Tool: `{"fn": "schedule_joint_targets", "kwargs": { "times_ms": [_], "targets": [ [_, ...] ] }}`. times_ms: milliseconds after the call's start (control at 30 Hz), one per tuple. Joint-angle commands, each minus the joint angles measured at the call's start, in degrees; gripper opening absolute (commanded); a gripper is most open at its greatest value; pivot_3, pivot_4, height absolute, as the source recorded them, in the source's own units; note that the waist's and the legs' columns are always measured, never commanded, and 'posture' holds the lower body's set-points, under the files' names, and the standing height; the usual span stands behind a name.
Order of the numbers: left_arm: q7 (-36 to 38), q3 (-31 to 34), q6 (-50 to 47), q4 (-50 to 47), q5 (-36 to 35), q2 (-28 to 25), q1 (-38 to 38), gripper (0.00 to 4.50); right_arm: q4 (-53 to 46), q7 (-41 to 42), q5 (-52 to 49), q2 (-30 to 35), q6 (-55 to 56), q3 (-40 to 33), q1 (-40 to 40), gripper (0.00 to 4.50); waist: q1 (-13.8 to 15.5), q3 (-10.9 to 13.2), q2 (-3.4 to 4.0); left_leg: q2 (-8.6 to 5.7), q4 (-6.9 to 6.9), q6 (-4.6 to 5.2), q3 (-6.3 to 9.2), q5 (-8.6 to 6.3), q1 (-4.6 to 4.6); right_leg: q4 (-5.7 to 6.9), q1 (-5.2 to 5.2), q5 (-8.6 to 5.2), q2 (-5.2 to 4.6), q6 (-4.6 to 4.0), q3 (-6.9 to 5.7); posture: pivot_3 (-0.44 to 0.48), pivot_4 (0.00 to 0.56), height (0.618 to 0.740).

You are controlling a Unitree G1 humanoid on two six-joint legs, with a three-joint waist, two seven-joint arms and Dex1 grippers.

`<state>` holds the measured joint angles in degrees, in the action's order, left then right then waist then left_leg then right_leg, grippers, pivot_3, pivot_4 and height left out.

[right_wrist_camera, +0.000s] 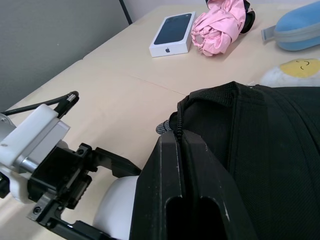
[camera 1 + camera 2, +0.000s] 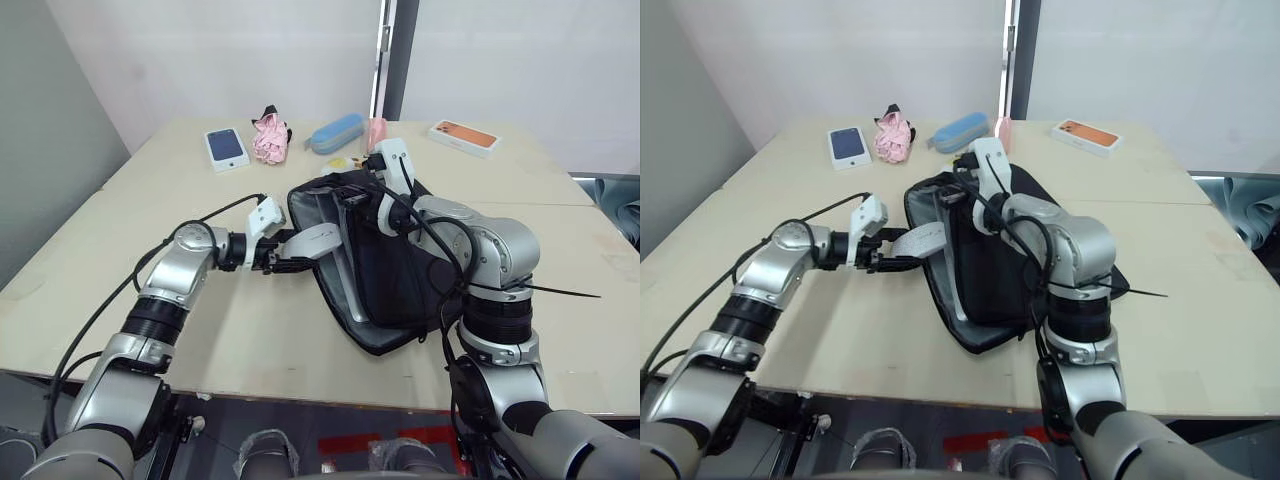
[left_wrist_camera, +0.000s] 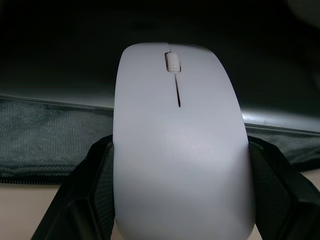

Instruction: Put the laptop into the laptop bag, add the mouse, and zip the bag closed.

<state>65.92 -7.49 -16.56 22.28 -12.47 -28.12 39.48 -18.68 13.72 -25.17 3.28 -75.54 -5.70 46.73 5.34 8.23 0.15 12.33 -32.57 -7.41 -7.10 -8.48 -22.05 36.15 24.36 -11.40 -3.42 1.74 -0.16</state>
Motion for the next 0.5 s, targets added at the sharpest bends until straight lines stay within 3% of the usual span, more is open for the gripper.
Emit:
{"fn": "schedule_joint_targets", "kwargs": {
  "times_ms": [33,500],
  "targets": [
    [-2.3,0.6,3.0,1.8,0.4,2.7,3.0,2.85,-3.2,-0.2,-1.7,-0.8,1.4,-0.2,1.1,0.01,0.1,0.0,0.0,-0.01,-0.01,0.0,0.0,0.0,0.0,-0.01,0.0,0.02,-0.01,0.03,0.01,0.0,0.15,0.74],
    [-3.3,0.5,11.1,8.2,1.1,10.0,2.3,2.85,-3.7,-2.0,-1.8,-0.7,1.3,-0.7,0.6,0.01,0.1,0.0,0.0,-0.02,0.02,0.03,-0.01,0.02,0.0,-0.02,0.0,0.05,-0.01,0.08,0.02,0.0,0.15,0.74]
  ]
}}
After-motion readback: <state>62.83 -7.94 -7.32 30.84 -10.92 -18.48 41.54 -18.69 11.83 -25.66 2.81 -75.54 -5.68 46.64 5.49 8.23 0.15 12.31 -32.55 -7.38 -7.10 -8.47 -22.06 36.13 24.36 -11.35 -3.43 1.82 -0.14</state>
